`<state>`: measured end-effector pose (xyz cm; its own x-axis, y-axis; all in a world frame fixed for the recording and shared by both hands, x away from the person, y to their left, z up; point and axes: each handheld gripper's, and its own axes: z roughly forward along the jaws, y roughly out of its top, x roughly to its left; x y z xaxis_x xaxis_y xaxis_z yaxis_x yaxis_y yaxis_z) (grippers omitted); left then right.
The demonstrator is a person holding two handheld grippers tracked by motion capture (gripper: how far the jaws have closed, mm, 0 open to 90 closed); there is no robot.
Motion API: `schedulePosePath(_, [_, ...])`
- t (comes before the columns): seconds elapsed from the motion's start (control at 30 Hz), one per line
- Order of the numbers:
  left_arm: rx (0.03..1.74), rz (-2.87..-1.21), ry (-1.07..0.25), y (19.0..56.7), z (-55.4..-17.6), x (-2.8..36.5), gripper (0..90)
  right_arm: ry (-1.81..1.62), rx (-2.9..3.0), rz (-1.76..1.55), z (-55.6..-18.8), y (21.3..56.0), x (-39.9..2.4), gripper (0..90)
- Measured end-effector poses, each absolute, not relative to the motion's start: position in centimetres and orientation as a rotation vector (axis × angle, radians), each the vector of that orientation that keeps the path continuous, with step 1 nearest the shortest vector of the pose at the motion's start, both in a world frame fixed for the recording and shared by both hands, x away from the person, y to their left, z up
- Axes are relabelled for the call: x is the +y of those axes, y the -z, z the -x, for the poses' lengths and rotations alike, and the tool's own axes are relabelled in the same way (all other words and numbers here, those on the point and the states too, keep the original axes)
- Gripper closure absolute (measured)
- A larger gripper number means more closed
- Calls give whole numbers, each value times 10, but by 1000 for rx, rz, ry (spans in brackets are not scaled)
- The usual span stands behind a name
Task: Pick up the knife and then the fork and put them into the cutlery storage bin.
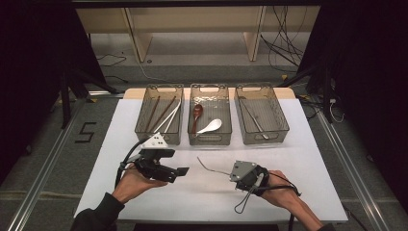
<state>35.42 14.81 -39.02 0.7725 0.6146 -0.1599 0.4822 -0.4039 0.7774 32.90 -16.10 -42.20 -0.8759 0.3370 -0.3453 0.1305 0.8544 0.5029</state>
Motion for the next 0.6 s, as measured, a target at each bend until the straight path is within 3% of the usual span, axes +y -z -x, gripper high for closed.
schedulePosePath(0.6, [861,-1976,-245,402,-347,180,165,-929,2438,-908,-386,388,-229,876])
